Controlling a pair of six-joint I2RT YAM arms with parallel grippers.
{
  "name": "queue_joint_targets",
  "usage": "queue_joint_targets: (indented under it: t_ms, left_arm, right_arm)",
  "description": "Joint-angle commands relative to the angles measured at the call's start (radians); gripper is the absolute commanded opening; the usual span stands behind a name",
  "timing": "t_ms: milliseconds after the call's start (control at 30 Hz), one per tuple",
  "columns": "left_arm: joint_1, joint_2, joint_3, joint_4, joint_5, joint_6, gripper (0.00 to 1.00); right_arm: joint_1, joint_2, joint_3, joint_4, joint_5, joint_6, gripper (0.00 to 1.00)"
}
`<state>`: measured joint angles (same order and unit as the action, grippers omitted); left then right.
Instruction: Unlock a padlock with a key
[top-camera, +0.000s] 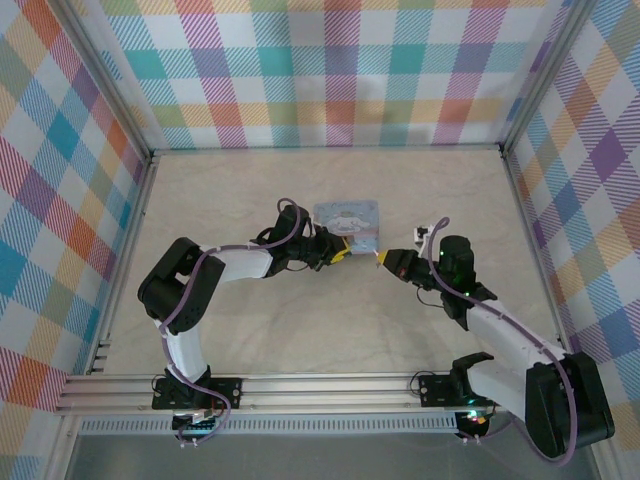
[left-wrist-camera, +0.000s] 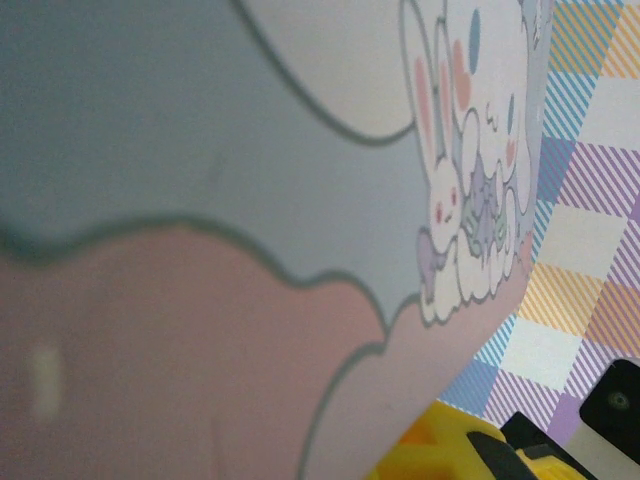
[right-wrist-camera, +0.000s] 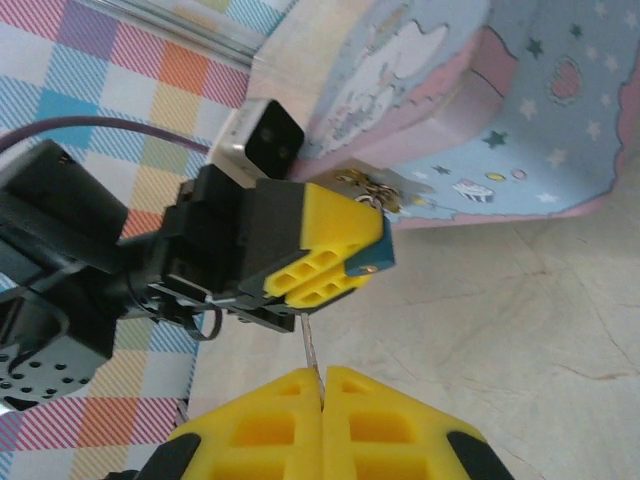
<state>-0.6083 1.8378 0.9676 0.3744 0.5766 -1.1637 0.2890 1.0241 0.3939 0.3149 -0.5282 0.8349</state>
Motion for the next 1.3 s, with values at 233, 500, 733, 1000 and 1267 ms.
queue_joint_targets:
  t_ms: [233, 500, 733, 1000, 1267]
  left_arm:
    - [-0.010, 0.007, 0.018, 0.044, -0.002, -0.033, 0.12]
    - [-0.010, -0.003, 0.010, 0.052, 0.000, -0.034, 0.12]
    - [-0.010, -0.005, 0.005, 0.073, 0.003, -0.042, 0.12]
    - [-0.010, -0.009, -0.001, 0.099, 0.009, -0.054, 0.12]
    - [-0.010, -0.013, -0.015, 0.121, 0.012, -0.060, 0.12]
  right_arm:
    - [-0.002, -0.065, 0.050, 0.028, 0.028, 0.158, 0.00]
    - [-0.012, -0.090, 0.062, -0.097, 0.092, 0.366, 0.00]
    - [-0.028, -0.007, 0.015, 0.002, 0.022, 0.494, 0.00]
    - [-0.003, 0.052, -0.045, 0.110, -0.058, 0.435, 0.00]
    - [0.064, 0.122, -0.096, 0.258, -0.032, 0.403, 0.00]
